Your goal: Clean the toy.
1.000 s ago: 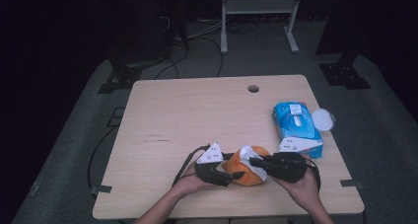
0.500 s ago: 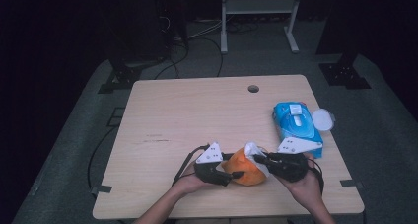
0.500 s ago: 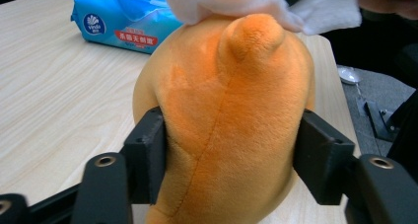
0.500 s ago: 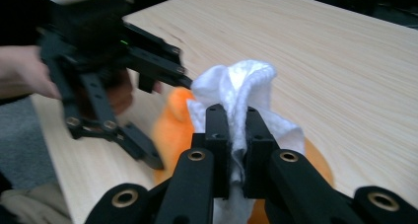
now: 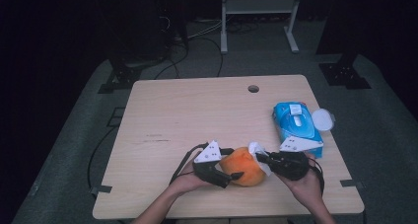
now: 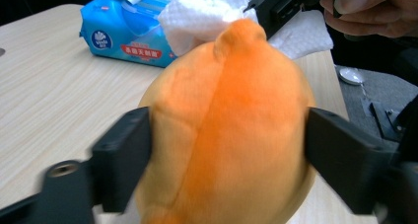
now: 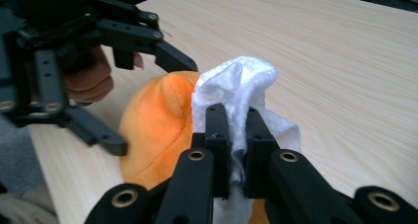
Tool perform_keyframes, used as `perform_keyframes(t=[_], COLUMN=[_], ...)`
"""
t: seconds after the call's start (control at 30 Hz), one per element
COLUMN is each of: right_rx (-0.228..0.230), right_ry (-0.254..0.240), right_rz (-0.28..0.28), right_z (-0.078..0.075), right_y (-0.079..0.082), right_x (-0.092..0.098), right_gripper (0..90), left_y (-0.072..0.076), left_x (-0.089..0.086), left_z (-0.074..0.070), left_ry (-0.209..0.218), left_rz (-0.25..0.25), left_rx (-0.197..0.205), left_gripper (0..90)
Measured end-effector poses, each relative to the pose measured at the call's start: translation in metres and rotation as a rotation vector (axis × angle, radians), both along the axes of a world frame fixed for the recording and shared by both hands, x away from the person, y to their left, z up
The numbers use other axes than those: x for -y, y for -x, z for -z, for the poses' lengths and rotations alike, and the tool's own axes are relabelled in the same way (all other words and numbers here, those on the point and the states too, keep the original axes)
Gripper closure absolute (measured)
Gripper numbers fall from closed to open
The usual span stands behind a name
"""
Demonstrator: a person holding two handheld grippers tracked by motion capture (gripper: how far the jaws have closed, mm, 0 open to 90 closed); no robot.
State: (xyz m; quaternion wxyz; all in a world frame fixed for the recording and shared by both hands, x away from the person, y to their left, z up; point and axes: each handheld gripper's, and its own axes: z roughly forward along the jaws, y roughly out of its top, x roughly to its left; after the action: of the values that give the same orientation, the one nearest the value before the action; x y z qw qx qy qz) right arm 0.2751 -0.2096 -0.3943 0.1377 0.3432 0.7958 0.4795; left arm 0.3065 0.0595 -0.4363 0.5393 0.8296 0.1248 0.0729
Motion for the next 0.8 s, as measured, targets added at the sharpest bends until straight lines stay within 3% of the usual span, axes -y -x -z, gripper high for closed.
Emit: perform_keyframes(t=[0.1, 0.23, 0.37, 0.47, 0.6, 0.73, 0.8], right_rx=[0.001, 0.007, 0.041, 0.051, 0.046, 0.022, 0.02], right_ry=[0.0, 0.001, -0.064, -0.131, -0.079, -0.08, -0.074], right_rz=[0.018, 0.023, -0.009, -0.077, -0.1, -0.035, -0.014], right_z=[0.001, -0.001, -0.016, -0.027, -0.02, -0.009, -0.008], right_y=[-0.002, 0.0, 0.008, 0.014, 0.013, 0.002, 0.001], right_x=[0.004, 0.004, 0.004, -0.001, -0.013, -0.001, 0.005], right_gripper=[83.7, 83.7, 83.8, 83.8, 83.7, 83.6, 83.6], left_y=[-0.003, 0.0, 0.001, 0.002, 0.005, 0.004, 0.002], left_x=[-0.001, -0.001, -0.007, -0.009, -0.009, -0.008, -0.007], left_z=[0.006, 0.004, -0.01, -0.019, -0.02, -0.018, -0.017], left_ry=[-0.015, -0.007, 0.006, -0.016, -0.028, -0.007, 0.008], left_rz=[-0.008, -0.007, -0.017, -0.025, -0.019, -0.012, -0.015], left_rx=[-0.027, 0.001, -0.005, 0.019, 0.029, 0.01, 0.006], left_gripper=[11.0, 28.3, 36.4, 37.2, 37.4, 37.1, 29.2])
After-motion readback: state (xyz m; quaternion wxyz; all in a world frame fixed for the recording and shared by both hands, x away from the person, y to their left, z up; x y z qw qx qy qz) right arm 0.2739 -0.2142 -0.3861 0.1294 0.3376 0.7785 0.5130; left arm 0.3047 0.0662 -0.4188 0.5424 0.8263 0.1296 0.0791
